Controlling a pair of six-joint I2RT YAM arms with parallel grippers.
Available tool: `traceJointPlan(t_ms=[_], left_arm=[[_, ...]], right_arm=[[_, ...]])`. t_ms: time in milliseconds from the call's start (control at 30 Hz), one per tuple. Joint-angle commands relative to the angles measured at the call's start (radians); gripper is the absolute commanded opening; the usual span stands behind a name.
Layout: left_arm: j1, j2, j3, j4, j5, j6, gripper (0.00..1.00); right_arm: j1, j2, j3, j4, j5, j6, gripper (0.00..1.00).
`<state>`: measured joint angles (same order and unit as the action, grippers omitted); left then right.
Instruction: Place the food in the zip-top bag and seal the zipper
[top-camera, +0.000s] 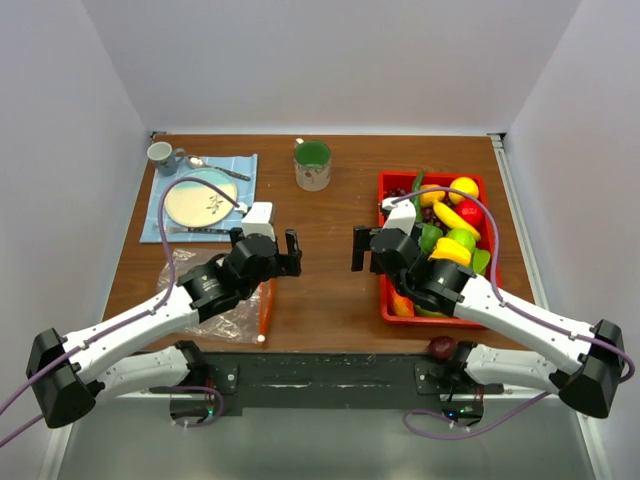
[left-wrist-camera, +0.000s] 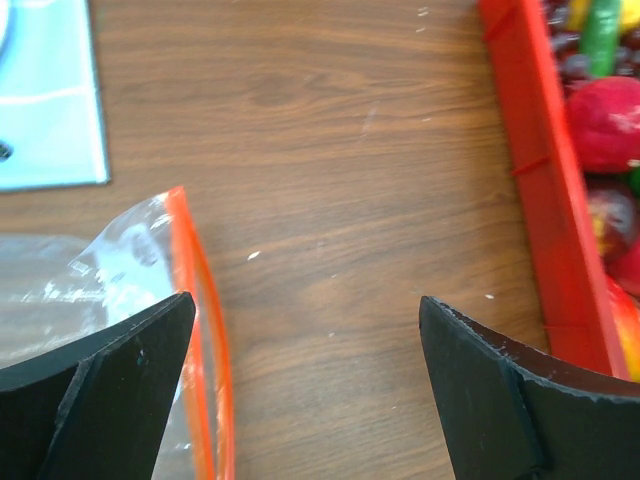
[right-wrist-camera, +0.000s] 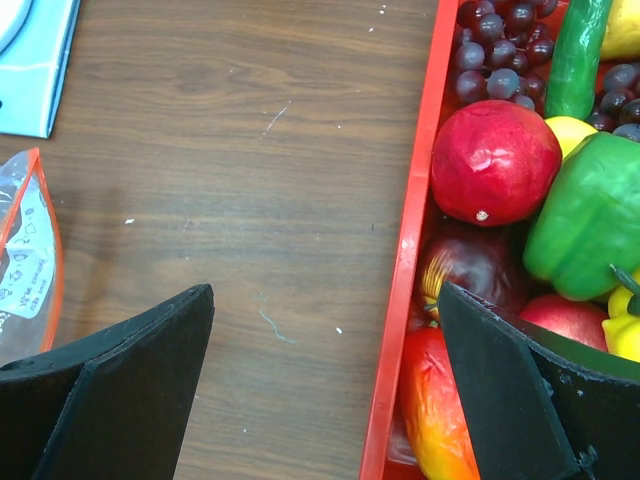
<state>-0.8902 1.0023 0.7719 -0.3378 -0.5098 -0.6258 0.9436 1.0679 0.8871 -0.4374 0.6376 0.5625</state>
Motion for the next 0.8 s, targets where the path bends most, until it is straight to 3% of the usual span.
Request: traceJointPlan(t_ms=[0,167,300,533,767], left_arm=[[0.007,-0.007,0.055,-0.084,-0.093,-0.083,0.98],[0.019,-0.025,0.078,-0.168,-0.182,-0.141,0.88],[0.04,0.047,0.112,-0.294,-0.255,-0.21,0.78],[0.054,0.174,0.087,-0.366,-0.366,-0.307,0.73],[0.045,0.246,0.055,-0.346,-0.328,-0.324,0.66]], right_arm=[[0.003,-0.028,0.041,-0.007,0.028,0.025,0.99],[0.003,-0.054,0.015,-0.011,0.01,0.046,0.99],[0.003,-0.082,-0.01,-0.023,-0.004,0.066,0.99],[0.003,-0.164,-0.071,-0.046,-0.009,0.112,0.99],[0.003,-0.174,-0.079,-0.083,-0.023,0.129,0.99]])
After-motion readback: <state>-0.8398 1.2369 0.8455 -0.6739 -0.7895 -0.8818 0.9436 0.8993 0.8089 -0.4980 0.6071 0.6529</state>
